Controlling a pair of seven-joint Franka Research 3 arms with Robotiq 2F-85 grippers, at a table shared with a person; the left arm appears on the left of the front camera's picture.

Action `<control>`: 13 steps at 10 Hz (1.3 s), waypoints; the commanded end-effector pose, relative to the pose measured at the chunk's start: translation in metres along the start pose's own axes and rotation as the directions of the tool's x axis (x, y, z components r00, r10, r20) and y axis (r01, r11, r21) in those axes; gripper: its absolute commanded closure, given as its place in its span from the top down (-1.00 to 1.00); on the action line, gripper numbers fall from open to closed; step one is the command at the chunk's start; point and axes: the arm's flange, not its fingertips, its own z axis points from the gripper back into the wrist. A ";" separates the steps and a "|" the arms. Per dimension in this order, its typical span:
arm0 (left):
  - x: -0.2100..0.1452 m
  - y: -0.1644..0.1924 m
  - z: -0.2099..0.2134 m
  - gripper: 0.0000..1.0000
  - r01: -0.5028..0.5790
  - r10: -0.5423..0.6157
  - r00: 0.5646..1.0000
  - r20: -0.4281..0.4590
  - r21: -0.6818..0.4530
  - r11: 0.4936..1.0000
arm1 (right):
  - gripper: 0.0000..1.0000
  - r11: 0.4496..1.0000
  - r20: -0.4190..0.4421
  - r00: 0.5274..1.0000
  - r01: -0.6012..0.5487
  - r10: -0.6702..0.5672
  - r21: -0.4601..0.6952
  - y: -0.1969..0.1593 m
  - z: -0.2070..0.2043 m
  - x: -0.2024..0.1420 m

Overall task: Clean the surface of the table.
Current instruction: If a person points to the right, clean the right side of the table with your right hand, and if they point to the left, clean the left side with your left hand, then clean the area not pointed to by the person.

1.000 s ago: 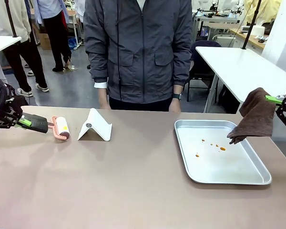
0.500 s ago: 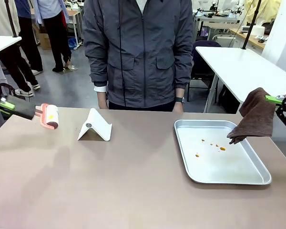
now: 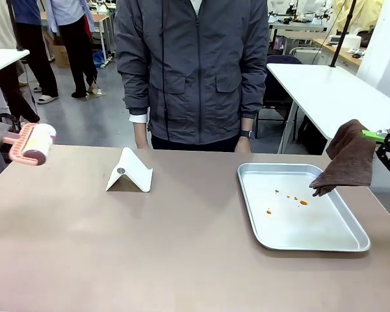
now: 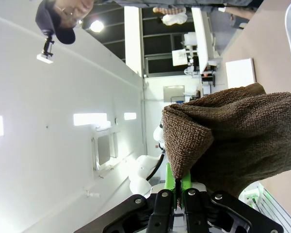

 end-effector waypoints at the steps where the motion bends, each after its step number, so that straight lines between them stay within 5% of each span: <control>1: -0.019 0.002 0.007 -0.73 0.059 -0.063 0.997 -0.053 -0.083 0.995 | -1.00 1.000 0.004 1.000 -0.007 0.007 0.002 0.004 0.000 -0.001; 2: 0.000 0.000 0.000 -0.73 0.000 0.000 1.000 0.000 0.000 1.000 | -1.00 1.000 0.004 1.000 -0.007 0.007 0.002 0.004 0.000 -0.001; 13: 0.000 0.000 0.000 -0.73 0.000 0.000 1.000 0.000 0.000 1.000 | -1.00 1.000 0.004 1.000 -0.007 0.007 0.002 0.004 0.000 -0.001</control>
